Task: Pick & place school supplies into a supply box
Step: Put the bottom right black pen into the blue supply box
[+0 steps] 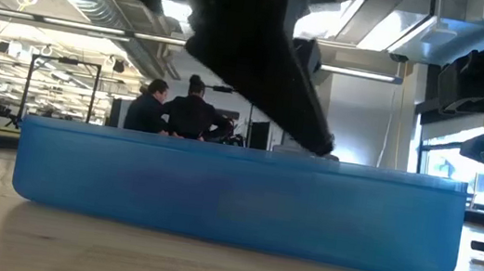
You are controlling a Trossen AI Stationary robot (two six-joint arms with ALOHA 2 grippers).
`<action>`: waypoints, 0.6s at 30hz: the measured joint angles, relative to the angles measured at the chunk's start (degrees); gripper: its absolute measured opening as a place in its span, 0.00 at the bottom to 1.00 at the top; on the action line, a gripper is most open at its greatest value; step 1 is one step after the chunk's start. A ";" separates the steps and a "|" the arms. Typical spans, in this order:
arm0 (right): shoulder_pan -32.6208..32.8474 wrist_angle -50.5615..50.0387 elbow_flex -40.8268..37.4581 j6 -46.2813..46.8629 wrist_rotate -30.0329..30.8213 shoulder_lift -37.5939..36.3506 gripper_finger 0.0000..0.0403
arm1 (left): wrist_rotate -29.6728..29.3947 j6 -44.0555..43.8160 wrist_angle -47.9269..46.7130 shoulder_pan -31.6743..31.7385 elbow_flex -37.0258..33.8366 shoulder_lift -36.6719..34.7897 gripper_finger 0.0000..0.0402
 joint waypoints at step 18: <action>0.00 0.09 0.01 -0.24 0.04 0.00 0.13 | -2.68 -0.15 -0.12 0.93 -0.02 2.86 0.26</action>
